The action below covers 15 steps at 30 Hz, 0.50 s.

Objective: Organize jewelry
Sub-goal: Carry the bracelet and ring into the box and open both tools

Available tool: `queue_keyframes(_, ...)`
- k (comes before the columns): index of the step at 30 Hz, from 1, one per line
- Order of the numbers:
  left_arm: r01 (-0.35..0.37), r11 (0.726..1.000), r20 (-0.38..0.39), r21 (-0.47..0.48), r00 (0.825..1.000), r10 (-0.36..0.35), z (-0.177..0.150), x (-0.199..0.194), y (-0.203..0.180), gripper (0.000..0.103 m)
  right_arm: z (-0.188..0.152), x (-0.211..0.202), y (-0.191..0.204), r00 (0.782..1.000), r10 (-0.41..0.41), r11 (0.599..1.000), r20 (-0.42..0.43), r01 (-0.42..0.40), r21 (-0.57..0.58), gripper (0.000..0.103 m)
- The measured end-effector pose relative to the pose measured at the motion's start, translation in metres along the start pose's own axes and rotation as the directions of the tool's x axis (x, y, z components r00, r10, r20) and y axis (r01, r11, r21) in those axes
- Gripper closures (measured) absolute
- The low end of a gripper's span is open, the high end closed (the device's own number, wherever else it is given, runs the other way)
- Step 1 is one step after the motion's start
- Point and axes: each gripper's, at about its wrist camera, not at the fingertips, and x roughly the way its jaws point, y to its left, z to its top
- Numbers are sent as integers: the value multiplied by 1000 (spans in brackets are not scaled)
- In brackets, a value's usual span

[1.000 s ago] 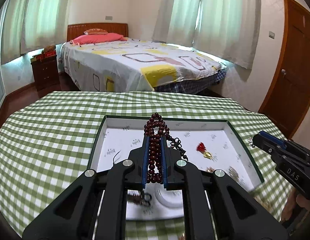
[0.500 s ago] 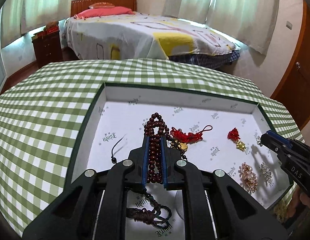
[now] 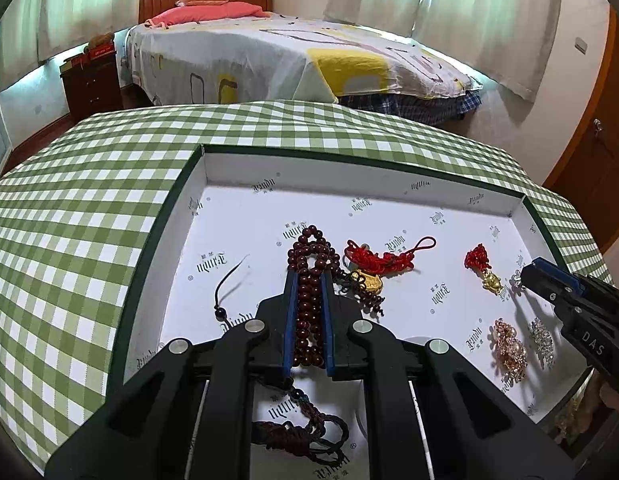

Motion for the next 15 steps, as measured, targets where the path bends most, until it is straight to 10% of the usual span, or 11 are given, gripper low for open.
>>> queue_keyframes(15, -2, 1000, 5, -2, 1000, 2, 1, 0, 0, 83, -5, 0, 1, 1000, 7, 1000, -2, -7, 2, 69)
